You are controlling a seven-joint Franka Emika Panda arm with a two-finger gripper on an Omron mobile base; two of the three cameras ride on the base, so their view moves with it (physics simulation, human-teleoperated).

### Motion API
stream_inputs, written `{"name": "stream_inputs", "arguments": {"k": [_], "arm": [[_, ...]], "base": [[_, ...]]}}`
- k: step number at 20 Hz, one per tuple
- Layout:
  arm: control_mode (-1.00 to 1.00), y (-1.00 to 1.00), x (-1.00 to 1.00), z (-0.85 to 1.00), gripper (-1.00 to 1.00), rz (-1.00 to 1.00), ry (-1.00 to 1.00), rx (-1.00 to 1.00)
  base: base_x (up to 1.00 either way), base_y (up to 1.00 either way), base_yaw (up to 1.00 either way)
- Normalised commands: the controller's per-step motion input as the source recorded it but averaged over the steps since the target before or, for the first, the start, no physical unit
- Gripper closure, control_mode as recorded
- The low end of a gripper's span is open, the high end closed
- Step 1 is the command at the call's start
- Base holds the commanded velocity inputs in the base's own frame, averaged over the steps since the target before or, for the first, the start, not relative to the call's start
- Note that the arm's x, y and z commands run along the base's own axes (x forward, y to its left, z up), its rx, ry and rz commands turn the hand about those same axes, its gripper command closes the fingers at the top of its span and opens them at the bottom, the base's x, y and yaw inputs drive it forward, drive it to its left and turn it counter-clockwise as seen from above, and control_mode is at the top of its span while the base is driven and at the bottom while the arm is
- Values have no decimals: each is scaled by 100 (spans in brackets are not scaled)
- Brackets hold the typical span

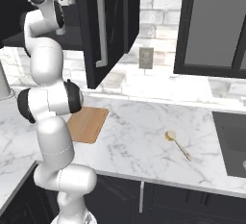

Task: Grab the spray bottle from the cabinet, then place it next to the cutting board for sanitizing. Then grab the dish brush from the countertop next to the sink and place it next to the cutting board.

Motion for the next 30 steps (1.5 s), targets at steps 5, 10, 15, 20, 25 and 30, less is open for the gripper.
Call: {"name": "stream_inputs", "arguments": {"k": [5, 10, 15, 20, 25, 30], "arm": [[-100, 0, -1, -2, 100, 0, 2, 1], [-100, 0, -17, -10, 100, 0, 0, 5], [-100, 0, -27, -12, 100, 0, 0, 6], [-100, 0, -46, -20, 100, 0, 0, 7], [-100, -1, -67, -29, 100, 0, 0, 4], [-100, -12, -96, -36, 100, 0, 0, 8]], "base": [[0, 0, 0], [0, 0, 0], [0, 0, 0], [0, 0, 0], [0, 0, 0], [0, 0, 0]]}}
